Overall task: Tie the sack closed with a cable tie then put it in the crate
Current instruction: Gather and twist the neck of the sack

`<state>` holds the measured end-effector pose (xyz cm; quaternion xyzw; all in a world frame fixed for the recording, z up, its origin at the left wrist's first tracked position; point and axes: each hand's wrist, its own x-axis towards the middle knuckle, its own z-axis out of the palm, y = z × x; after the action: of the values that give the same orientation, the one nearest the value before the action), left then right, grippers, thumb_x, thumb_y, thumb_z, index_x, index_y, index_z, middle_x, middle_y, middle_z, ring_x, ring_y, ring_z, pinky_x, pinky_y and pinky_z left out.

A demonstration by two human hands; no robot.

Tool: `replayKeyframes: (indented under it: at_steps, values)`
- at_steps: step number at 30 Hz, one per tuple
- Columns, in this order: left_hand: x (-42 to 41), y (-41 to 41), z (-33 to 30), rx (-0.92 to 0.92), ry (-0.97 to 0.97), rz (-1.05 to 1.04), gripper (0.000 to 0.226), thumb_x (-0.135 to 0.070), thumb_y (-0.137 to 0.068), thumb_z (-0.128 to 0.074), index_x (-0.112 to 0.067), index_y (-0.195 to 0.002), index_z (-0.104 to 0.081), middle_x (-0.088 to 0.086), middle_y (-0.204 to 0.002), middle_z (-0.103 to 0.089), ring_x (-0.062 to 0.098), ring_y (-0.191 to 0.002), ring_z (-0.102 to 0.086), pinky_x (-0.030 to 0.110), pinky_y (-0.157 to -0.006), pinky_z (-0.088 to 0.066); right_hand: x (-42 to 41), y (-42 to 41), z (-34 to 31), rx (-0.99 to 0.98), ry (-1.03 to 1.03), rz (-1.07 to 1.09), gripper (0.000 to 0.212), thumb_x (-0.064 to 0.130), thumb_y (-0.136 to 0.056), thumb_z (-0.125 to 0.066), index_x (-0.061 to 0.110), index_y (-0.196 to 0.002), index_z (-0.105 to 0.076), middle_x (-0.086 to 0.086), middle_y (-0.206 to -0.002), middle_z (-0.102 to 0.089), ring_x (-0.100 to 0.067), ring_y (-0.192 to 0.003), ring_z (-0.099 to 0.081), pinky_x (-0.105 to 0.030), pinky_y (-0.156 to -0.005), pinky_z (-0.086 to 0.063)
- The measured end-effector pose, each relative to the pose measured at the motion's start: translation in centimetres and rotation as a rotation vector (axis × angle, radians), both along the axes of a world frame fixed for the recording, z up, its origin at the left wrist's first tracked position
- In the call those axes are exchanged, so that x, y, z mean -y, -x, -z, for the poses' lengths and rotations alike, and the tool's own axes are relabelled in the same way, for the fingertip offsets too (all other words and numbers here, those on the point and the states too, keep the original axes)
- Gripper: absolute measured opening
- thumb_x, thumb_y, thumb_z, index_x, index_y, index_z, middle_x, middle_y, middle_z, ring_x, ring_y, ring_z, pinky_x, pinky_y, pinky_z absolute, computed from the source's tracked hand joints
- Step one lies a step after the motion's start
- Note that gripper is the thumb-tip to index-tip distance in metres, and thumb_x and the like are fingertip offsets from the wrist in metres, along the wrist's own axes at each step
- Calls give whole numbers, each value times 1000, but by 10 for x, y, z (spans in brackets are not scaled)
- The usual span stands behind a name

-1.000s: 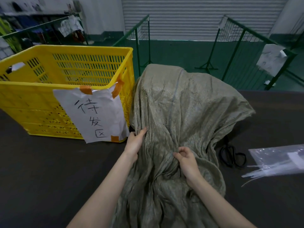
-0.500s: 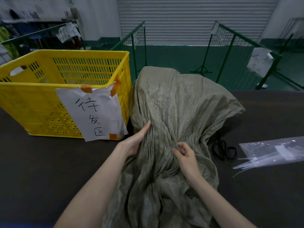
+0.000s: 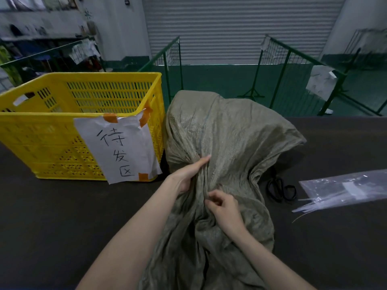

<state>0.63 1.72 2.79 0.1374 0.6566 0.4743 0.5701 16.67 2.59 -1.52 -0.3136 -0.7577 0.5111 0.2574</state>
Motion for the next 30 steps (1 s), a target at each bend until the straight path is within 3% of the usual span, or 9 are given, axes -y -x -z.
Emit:
replayKeyframes:
  at_steps: [3,9,11,14,17,19,23,27,30]
  values:
    - [-5,-7,2,-13,-50,-42,46,-42,-83,-67,-13,-119,-65,13,-109,-70,26,-96,-66,34,-84,-54,0,3,0,23,-9,-13,21,4,-77,-68,24,-74,-70,5,-74,-68,0,-67,-58,-18,-69,-44]
    - [1,-4,12,-71,-41,-164,5,-8,-83,-68,-5,-86,-66,12,-76,-69,25,-72,-66,34,-74,-54,-21,-6,-8,-12,240,1,19,1,-77,-69,20,-74,-69,0,-74,-68,-11,-72,-60,-15,-67,-46]
    - [3,-1,13,-67,-29,-191,7,-6,-84,-67,-3,-89,-64,13,-79,-68,26,-74,-65,35,-76,-54,-34,-9,-6,-35,268,139,14,3,-78,-69,17,-78,-66,-2,-78,-66,-16,-77,-59,-15,-68,-45]
    - [4,3,17,-55,-8,-216,34,-9,-81,-72,-1,-110,-58,18,-101,-68,29,-92,-67,43,-85,-55,-56,-9,6,65,241,357,16,18,-79,-70,20,-89,-58,-10,-108,-58,-25,-101,-56,-37,-89,-47]
    - [6,0,20,-8,-9,-235,35,-5,-81,-71,-1,-110,-53,19,-99,-66,29,-84,-66,41,-72,-55,-70,-7,16,213,314,456,36,27,-80,-70,17,-108,-51,-10,-129,-40,-30,-120,-43,-43,-101,-39]
    - [5,-2,24,46,11,-228,35,-5,-82,-69,-2,-113,-54,18,-98,-66,29,-81,-65,40,-65,-53,-74,-5,24,207,485,457,47,30,-79,-70,14,-115,-45,-10,-128,-42,-32,-115,-47,-43,-96,-44]
    - [5,-4,28,99,49,-166,8,-11,-89,-61,-8,-97,-63,15,-96,-67,27,-84,-65,42,-78,-51,-68,0,31,127,834,356,51,32,-82,-69,9,-119,-42,-10,-98,-59,-21,-76,-55,-29,-53,-47]
    - [4,-2,28,94,72,-109,11,-15,-91,-58,-6,-93,-63,14,-94,-67,25,-85,-64,38,-89,-48,-66,9,37,78,865,297,56,33,-78,-72,11,-124,-49,-11,-113,-65,-28,-100,-61,-33,-75,-50]
    - [3,-2,29,98,74,-110,14,-17,-92,-56,-5,-95,-63,14,-94,-67,25,-85,-64,37,-89,-48,-69,9,37,90,830,252,65,30,-67,-78,12,-125,-54,-7,-117,-67,-28,-109,-61,-49,-102,-43]
